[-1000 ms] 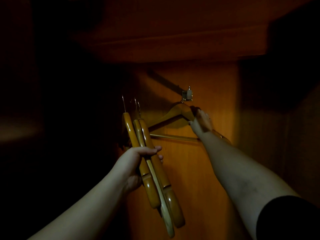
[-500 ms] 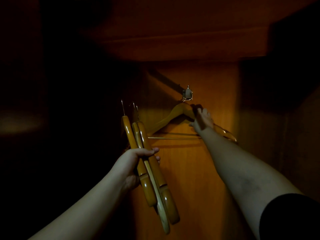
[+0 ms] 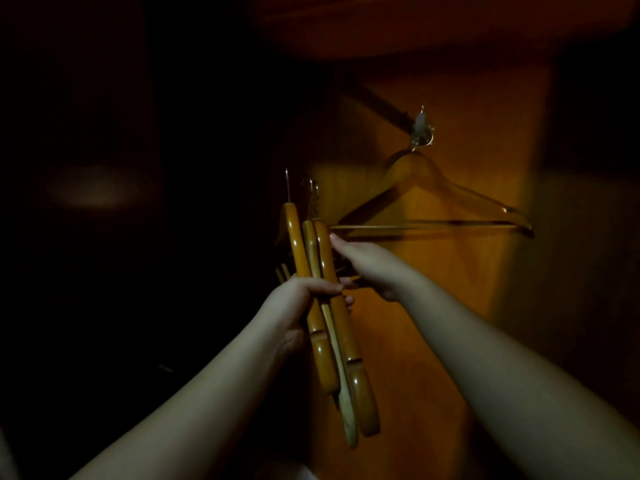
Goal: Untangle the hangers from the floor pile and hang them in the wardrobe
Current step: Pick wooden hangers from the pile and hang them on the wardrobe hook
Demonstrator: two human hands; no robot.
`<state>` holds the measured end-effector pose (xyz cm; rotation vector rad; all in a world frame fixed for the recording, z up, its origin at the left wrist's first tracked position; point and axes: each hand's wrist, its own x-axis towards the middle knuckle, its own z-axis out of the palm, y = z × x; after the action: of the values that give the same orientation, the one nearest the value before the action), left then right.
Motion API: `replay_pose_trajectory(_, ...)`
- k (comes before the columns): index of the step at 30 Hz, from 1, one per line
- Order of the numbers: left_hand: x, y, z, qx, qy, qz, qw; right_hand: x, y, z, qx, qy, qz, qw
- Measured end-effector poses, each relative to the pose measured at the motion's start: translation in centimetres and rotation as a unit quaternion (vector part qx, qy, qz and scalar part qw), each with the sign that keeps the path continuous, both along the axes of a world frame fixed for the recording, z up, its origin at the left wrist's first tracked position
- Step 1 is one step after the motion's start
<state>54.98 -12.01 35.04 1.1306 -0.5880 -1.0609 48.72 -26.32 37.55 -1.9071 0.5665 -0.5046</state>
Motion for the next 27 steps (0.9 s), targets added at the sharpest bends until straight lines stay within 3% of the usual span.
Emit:
replay_pose_trajectory(3,-1.3,0.7,-1.5,0.021,-0.034,0.016,0.999,-0.5,1.0,-2.2,0.110,-0.025,0.028,0.993)
replay_pose_trajectory(9,-2.4,0.9,-3.9,0.040,-0.070,0.063,0.995,-1.8,1.2,-5.0,0.124,-0.029,0.067,0.990)
replay_pose_trajectory(16,-2.3,1.4,-6.2,-0.004,-0.043,0.078,0.996,-3.8,1.2,-6.7,0.145,-0.072,0.041,0.986)
replay_pose_trajectory(20,-2.1,1.3,-6.3,-0.002,0.028,0.089,0.996,-4.5,0.3,-8.1,0.055,-0.055,-0.031,0.997)
replay_pose_trajectory(27,-0.4,1.2,-5.8,-0.003,0.020,0.112,0.993,-7.7,-2.3,-8.6,-0.089,0.015,-0.083,0.993)
